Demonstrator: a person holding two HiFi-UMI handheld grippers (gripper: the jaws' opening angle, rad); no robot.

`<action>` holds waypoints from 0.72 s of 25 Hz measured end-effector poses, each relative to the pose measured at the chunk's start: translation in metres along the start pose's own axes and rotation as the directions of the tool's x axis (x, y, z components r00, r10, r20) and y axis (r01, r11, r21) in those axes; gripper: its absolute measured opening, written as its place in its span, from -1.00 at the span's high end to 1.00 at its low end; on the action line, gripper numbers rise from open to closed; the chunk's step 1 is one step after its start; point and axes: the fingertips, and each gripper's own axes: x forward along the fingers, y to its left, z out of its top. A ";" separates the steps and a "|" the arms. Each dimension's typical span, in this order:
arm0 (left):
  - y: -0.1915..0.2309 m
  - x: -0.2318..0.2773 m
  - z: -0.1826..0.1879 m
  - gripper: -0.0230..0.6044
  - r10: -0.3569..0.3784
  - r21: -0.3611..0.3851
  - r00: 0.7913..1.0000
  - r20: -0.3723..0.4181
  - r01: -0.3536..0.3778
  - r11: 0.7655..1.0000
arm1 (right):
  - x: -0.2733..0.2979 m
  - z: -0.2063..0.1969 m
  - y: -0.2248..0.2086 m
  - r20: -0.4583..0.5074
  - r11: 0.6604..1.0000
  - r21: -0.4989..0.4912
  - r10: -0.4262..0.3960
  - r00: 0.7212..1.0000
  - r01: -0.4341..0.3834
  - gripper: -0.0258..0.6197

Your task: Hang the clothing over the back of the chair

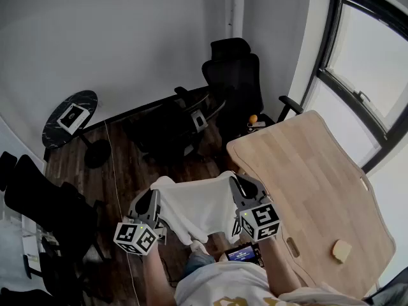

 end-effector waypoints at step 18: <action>-0.012 -0.008 0.019 0.85 0.015 0.075 1.000 0.019 -0.017 0.997 | -0.004 0.020 0.001 0.069 0.998 0.031 0.046 0.997 -0.048 0.84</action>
